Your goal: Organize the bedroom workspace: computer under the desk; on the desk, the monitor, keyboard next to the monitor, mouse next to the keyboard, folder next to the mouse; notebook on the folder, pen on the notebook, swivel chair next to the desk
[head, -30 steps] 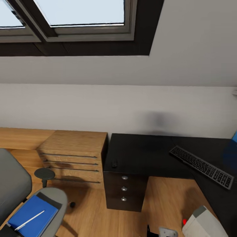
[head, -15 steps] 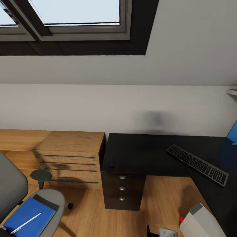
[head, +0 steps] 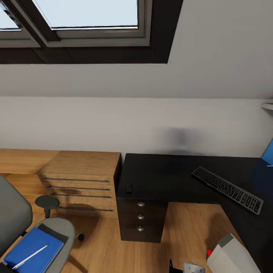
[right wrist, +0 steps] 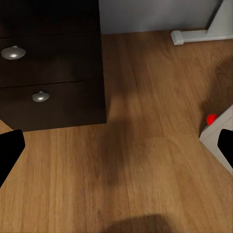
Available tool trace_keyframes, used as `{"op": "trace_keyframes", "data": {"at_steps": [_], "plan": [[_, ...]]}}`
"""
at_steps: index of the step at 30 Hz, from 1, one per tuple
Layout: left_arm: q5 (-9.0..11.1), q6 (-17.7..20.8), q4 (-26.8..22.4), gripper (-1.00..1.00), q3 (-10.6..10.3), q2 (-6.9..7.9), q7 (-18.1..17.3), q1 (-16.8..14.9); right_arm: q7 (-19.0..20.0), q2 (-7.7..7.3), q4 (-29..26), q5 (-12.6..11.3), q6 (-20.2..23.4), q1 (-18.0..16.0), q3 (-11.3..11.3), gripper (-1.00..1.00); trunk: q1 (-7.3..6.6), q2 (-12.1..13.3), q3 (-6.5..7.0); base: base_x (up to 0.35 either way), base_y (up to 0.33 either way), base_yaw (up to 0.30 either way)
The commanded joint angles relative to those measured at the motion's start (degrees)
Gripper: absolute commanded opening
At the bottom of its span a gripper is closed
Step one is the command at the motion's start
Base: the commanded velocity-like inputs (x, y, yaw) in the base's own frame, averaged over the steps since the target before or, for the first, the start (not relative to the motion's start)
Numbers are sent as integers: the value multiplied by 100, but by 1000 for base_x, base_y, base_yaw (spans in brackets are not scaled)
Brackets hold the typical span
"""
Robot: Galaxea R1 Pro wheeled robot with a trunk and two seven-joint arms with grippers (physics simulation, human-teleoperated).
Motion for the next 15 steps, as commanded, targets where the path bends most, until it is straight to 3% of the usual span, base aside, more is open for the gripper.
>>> {"op": "trace_keyframes", "data": {"at_steps": [1, 8, 15], "plan": [[60, -27, -1, 100, -37, 5, 39, -7, -38, -6, 2, -59, -28, -7, 48, 100, 3, -13, -13, 0, 0, 0], [57, -32, -1, 100, -37, 4, 40, -7, -38, -6, 2, -59, -29, -7, 48, 100, 3, -13, -13, 0, 0, -26], [51, -44, -1, 100, -37, 4, 35, -7, -38, -6, 33, -59, -201, -7, 48, 100, 3, -13, -13, 0, 0, -229]]}}
